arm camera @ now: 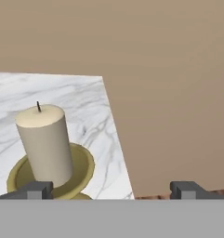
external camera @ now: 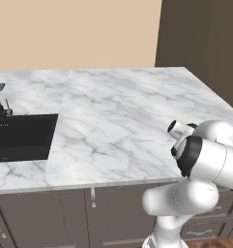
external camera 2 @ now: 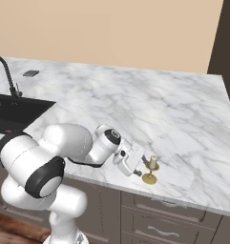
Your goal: Pick the candle and candle from the dining table and place them in the open cabinet. Close the cabinet after placing the objects.
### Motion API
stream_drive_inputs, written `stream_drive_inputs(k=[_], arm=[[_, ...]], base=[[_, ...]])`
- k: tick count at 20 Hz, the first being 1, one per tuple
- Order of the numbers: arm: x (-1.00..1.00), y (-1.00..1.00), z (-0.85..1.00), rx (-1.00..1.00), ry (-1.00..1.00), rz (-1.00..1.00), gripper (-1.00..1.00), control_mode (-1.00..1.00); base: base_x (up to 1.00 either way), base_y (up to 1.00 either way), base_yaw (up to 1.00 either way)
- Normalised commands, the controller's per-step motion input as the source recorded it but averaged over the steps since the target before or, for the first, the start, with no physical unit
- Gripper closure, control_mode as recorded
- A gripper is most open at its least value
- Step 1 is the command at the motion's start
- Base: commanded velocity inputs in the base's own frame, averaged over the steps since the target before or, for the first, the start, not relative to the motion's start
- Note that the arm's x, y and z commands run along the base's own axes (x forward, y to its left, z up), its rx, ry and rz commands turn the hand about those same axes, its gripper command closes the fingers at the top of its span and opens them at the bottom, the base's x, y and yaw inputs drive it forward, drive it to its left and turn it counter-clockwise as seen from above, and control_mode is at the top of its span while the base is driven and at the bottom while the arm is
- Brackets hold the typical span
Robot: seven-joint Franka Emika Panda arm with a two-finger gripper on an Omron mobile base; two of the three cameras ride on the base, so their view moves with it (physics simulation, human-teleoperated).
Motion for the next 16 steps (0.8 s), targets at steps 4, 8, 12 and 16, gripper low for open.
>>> stream_drive_inputs(k=[4,8,12,16], arm=[[0.06,0.0,-0.01,0.0,0.0,0.0,-1.0,-1.0],[0.0,0.01,-0.04,0.0,0.0,0.01,-1.0,-1.0],[0.0,0.08,-0.07,-0.04,0.0,0.02,-1.0,-1.0],[0.0,0.11,-0.05,-0.05,0.0,0.0,-1.0,-1.0]], base=[[0.0,0.0,0.0],[0.0,0.0,0.0],[0.0,0.0,0.0],[0.0,0.0,0.0]])
